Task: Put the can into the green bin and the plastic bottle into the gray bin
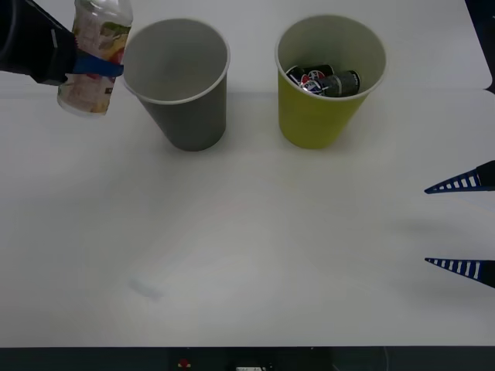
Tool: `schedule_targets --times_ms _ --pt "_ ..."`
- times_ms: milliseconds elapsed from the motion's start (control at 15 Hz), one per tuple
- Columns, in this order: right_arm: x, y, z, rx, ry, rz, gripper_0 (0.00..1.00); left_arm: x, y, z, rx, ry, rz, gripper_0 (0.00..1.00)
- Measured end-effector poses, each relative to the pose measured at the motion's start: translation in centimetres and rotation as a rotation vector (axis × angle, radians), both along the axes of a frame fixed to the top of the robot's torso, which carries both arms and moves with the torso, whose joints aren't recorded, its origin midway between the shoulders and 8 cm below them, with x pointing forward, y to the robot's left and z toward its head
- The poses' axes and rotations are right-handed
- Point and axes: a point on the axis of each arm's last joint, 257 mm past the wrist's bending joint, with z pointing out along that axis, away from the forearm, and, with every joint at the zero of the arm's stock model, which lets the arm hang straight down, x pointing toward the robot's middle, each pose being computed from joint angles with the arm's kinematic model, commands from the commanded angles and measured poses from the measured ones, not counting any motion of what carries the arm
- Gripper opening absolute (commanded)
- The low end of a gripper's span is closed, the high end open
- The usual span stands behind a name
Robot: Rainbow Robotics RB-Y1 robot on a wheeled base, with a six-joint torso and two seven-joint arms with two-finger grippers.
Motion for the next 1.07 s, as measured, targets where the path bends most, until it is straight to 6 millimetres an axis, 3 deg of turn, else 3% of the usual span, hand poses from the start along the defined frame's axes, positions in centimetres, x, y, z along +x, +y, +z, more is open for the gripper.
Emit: schedule_targets --times_ms 267,733,1067 --pt "0.0 0.0 0.0 0.000 0.000 0.000 1.00 3.4 -1.7 1.4 0.011 0.023 0.003 0.00" --pt "0.0 0.0 0.0 0.000 0.000 0.000 1.00 7.8 -5.4 1.4 0.048 0.035 -0.009 0.00" --pt "0.0 0.0 0.0 0.000 0.000 0.000 1.00 9.3 -7.1 0.9 0.071 0.005 0.004 0.03"
